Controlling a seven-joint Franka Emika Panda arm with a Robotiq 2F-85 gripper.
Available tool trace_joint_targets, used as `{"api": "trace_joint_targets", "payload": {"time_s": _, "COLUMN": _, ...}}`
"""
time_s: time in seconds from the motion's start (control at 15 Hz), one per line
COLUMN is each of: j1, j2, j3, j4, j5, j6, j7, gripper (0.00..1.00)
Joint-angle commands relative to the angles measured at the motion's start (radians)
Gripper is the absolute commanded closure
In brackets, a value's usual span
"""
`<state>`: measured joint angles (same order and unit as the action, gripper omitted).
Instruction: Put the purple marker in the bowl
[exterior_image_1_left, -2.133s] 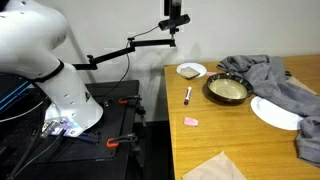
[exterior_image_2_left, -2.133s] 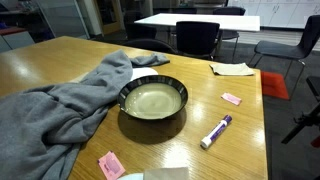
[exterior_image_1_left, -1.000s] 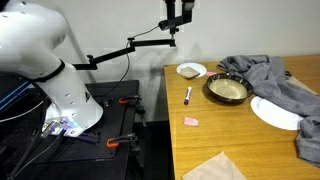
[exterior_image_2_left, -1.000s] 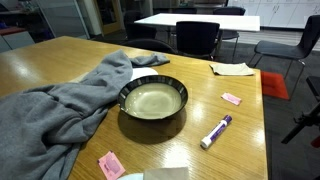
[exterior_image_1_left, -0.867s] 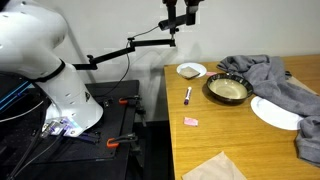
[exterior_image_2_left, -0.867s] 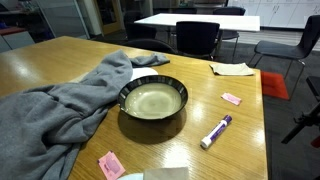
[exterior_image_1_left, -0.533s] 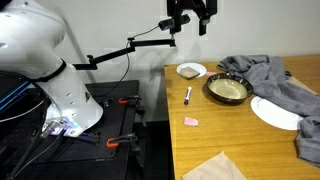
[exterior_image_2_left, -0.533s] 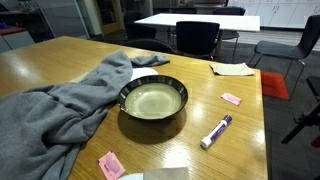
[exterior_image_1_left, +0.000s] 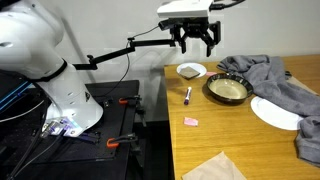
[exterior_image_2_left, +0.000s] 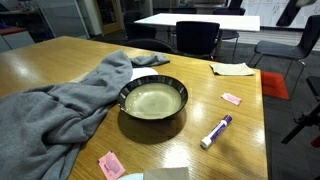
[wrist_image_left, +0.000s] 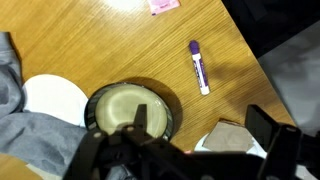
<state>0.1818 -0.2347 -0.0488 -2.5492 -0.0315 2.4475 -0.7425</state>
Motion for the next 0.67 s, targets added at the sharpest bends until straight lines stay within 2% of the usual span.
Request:
{"api": "trace_joint_targets", "payload": {"time_s": 0.0, "j1": 0.007, "j2": 0.087, "j3": 0.019, "j4": -0.001, "j5": 0.043, "j6": 0.074, "j7": -0.081, "gripper": 0.0}}
{"api": "trace_joint_targets", "payload": {"time_s": 0.33, "j1": -0.002, "j2": 0.196, "j3": 0.072, "j4": 0.002, "j5": 0.071, "j6": 0.12, "j7": -0.139, "gripper": 0.0}}
{"api": "trace_joint_targets", "payload": {"time_s": 0.6, "j1": -0.016, "j2": 0.267, "j3": 0.115, "j4": -0.004, "j5": 0.015, "j6": 0.192, "j7": -0.065, "gripper": 0.0}}
